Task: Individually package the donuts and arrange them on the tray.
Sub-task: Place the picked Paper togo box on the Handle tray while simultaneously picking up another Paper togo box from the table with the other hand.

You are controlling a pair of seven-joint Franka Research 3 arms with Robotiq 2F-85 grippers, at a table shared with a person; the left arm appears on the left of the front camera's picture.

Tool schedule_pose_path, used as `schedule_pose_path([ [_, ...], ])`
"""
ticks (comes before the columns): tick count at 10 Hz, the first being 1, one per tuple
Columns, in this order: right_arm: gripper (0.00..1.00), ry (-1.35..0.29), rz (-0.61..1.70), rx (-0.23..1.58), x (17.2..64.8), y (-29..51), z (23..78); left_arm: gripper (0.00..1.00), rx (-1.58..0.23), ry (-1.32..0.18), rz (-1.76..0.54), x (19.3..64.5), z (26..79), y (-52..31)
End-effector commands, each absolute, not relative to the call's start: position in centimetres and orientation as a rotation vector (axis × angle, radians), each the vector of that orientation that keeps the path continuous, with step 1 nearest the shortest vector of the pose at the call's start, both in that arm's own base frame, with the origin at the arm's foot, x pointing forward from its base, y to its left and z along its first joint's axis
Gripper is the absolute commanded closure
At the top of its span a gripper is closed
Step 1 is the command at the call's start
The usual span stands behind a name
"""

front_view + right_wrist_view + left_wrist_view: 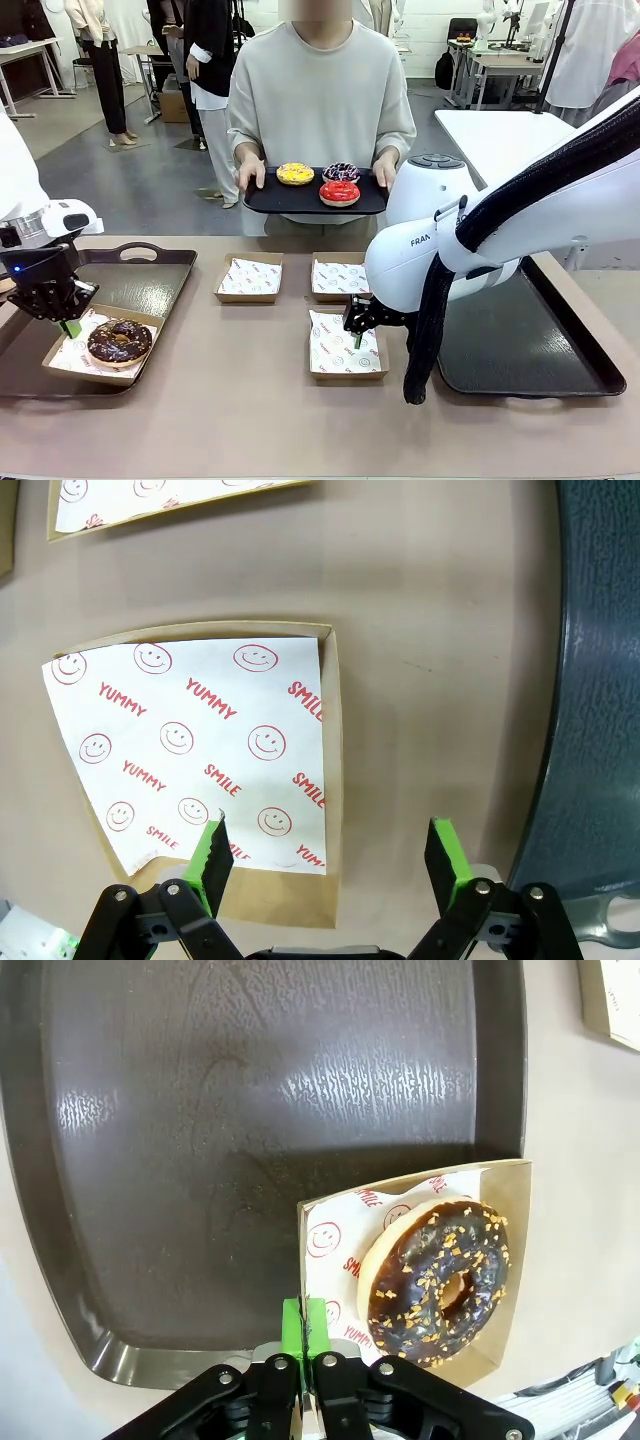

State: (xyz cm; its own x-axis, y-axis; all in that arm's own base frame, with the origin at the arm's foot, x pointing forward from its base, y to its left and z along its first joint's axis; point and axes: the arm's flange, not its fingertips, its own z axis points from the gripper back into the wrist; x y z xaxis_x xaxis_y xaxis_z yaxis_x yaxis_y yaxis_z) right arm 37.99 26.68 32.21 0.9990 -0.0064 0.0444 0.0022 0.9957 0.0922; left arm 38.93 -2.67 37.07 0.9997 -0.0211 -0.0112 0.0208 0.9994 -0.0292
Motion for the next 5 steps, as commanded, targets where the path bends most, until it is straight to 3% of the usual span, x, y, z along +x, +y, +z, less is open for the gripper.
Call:
schedule_pose_path([
  [1, 0.00, -0.058, -0.006, 0.095, 38.49, 27.35, 31.94, 0.99, 0.021, 0.006, -0.005, 37.97, 36.26, -2.47],
  [4, 0.00, -0.054, -0.005, 0.089, 38.70, 27.29, 31.75, 0.99, 0.032, 0.007, 0.001, 38.02, 36.21, -2.52],
  [5, 0.57, -0.057, 0.002, 0.092, 38.66, 27.33, 31.75, 0.99, 0.037, 0.007, -0.002, 38.06, 36.18, -2.51],
])
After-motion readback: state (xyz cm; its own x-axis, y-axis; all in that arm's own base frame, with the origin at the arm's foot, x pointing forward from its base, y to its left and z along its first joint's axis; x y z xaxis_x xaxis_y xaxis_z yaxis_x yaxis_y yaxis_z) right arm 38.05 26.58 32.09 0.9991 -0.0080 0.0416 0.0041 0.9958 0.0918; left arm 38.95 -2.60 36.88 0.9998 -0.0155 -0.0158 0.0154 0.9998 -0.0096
